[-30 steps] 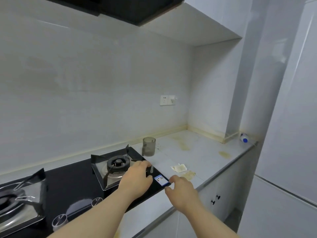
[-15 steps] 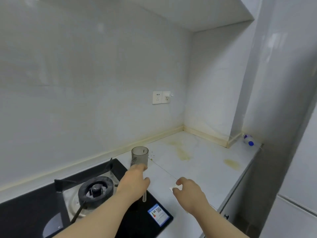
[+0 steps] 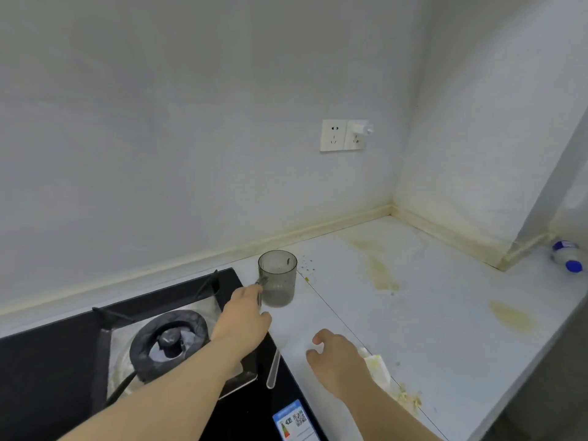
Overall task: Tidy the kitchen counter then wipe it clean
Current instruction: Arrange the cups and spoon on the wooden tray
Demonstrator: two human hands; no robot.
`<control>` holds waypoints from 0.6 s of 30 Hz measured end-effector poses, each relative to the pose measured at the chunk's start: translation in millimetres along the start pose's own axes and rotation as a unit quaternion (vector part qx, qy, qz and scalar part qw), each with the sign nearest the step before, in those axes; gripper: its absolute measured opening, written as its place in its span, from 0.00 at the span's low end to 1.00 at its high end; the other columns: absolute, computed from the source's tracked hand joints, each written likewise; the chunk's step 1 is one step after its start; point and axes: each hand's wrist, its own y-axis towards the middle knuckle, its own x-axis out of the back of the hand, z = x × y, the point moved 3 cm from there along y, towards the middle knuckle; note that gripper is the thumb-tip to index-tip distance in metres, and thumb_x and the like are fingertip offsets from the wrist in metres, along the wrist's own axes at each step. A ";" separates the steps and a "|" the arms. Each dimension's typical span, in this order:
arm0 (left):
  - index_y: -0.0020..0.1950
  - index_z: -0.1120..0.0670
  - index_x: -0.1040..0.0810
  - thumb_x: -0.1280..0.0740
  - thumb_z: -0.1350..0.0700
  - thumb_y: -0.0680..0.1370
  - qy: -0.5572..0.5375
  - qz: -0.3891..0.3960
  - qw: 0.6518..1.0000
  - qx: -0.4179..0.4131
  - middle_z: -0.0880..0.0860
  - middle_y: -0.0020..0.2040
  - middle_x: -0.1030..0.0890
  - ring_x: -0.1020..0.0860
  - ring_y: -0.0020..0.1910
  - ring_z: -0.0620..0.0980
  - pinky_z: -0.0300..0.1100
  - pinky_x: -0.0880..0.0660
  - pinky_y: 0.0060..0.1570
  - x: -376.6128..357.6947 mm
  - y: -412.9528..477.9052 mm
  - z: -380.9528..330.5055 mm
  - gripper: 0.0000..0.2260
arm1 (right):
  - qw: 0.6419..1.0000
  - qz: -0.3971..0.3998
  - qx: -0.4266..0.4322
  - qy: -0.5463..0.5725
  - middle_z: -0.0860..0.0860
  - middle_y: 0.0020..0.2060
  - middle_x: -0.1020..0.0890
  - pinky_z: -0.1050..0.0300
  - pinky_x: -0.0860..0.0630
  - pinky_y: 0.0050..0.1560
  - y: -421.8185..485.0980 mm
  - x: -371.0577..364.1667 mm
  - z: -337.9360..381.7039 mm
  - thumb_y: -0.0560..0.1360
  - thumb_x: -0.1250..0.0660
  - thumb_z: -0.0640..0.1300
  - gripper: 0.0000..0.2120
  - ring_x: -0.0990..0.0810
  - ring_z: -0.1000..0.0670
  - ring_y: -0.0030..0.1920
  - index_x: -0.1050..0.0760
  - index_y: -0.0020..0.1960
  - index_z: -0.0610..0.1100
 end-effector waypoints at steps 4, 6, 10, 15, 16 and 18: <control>0.73 0.53 0.41 0.39 0.58 0.77 -0.013 -0.019 1.000 0.020 0.54 0.69 0.36 0.31 0.64 0.54 0.44 0.33 0.59 -6.9 14.4 -2.1 0.25 | 0.999 0.035 0.023 0.006 0.48 0.62 0.28 0.53 0.27 0.60 19.6 -12.7 -0.8 0.78 0.46 0.45 0.18 0.25 0.47 0.60 0.35 0.68 0.49; 0.74 0.54 0.44 0.39 0.58 0.77 -0.017 -0.017 0.999 0.033 0.54 0.71 0.38 0.34 0.67 0.55 0.44 0.35 0.61 -11.5 24.0 -1.5 0.26 | 0.997 0.061 0.046 0.007 0.48 0.62 0.28 0.53 0.27 0.60 31.1 -22.1 0.7 0.78 0.46 0.45 0.19 0.26 0.47 0.60 0.36 0.69 0.51; 0.67 0.56 0.35 0.39 0.61 0.77 -0.047 0.000 0.997 0.056 0.53 0.64 0.32 0.30 0.62 0.55 0.45 0.33 0.60 -20.4 38.7 4.8 0.18 | 0.990 0.097 0.102 -0.029 0.48 0.52 0.27 0.51 0.27 0.58 45.3 -40.2 9.2 0.79 0.46 0.48 0.16 0.25 0.45 0.56 0.35 0.66 0.54; 0.59 0.55 0.32 0.40 0.61 0.77 -0.078 -0.019 0.994 0.077 0.54 0.51 0.25 0.26 0.47 0.53 0.43 0.29 0.46 -28.1 49.7 14.7 0.11 | 0.983 0.114 0.127 -0.071 0.48 0.61 0.29 0.51 0.32 0.61 58.2 -49.4 14.3 0.79 0.44 0.52 0.19 0.29 0.45 0.62 0.35 0.69 0.57; 0.59 0.54 0.32 0.40 0.61 0.77 -0.079 -0.021 0.994 0.077 0.53 0.49 0.25 0.26 0.47 0.52 0.41 0.30 0.43 -27.3 51.0 15.4 0.10 | 0.983 0.115 0.126 -0.067 0.49 0.61 0.28 0.51 0.32 0.60 59.7 -50.4 16.4 0.78 0.43 0.52 0.18 0.29 0.45 0.62 0.34 0.68 0.56; 0.60 0.53 0.32 0.40 0.59 0.79 -0.093 -0.024 0.993 0.076 0.49 0.45 0.27 0.27 0.45 0.50 0.36 0.33 0.36 -28.8 53.6 12.1 0.10 | 0.987 0.106 0.113 -0.051 0.50 0.59 0.27 0.52 0.30 0.58 62.9 -48.6 14.5 0.78 0.41 0.49 0.14 0.28 0.46 0.60 0.31 0.63 0.52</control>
